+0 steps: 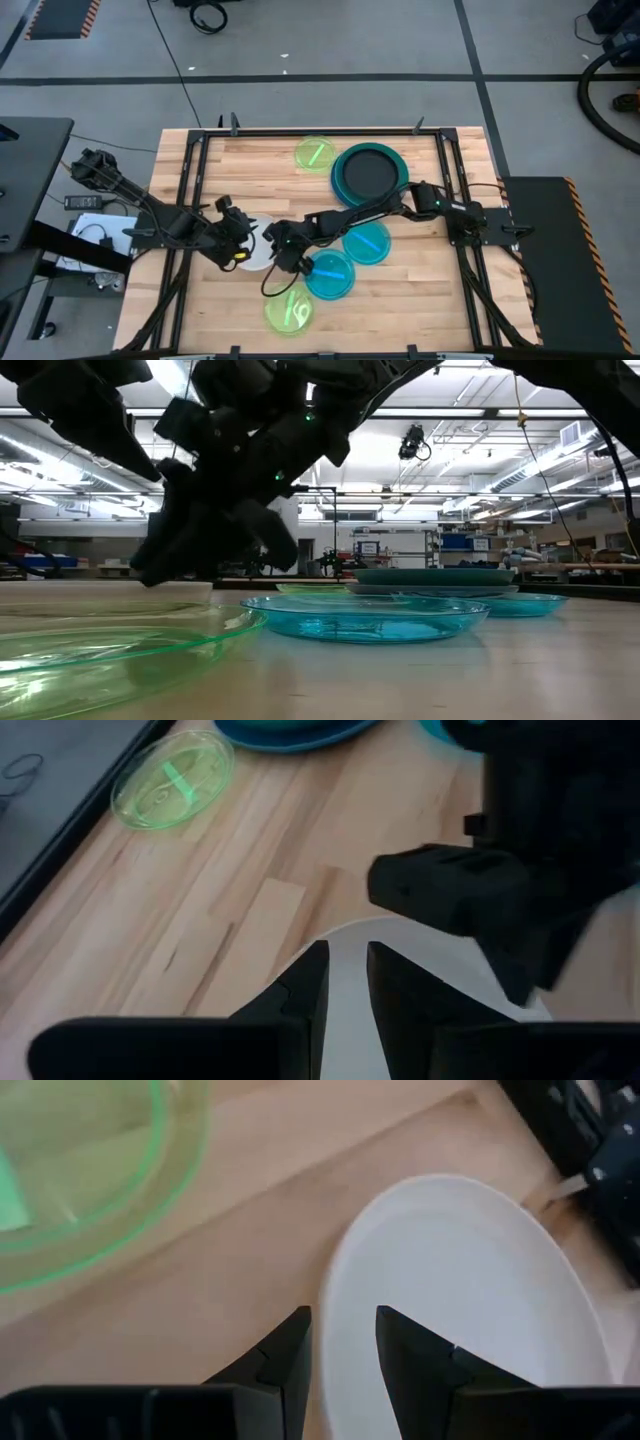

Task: Stack plastic plates
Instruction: Stack the white plate on top of the black plate

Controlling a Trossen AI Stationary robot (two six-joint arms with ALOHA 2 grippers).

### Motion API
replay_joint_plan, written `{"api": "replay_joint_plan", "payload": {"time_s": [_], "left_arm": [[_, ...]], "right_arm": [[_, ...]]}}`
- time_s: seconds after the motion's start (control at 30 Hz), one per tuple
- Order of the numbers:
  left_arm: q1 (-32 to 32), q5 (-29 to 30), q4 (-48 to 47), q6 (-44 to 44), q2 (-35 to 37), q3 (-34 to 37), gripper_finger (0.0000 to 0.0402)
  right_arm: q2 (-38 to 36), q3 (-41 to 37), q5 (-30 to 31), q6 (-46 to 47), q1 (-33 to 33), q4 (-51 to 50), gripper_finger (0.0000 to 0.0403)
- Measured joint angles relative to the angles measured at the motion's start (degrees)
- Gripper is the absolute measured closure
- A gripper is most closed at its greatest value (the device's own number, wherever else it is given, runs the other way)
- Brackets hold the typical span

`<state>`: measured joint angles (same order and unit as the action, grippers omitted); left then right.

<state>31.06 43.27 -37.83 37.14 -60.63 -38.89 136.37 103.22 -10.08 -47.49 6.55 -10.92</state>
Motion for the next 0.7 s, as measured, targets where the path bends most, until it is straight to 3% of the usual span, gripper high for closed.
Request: {"api": "replay_joint_plan", "payload": {"time_s": [0.23,0.47,0.6,0.7], "left_arm": [[0.0,-1.4,0.4,1.5,-0.1,0.0,0.0322],[0.0,-6.5,2.4,2.5,-0.1,0.0,0.0322],[-0.3,-6.8,6.4,-3.4,0.0,-0.6,0.0322],[-0.5,-5.7,10.6,-10.9,0.0,-0.6,0.0322]], "right_arm": [[0.5,-0.2,1.6,1.2,-2.0,-4.1,0.0293],[0.4,-0.6,2.9,2.7,-2.9,-5.5,0.0348],[0.4,-0.6,4.1,2.4,-2.9,-5.8,0.0386],[0.4,0.0,4.4,3.6,-2.9,-7.0,0.039]]}}
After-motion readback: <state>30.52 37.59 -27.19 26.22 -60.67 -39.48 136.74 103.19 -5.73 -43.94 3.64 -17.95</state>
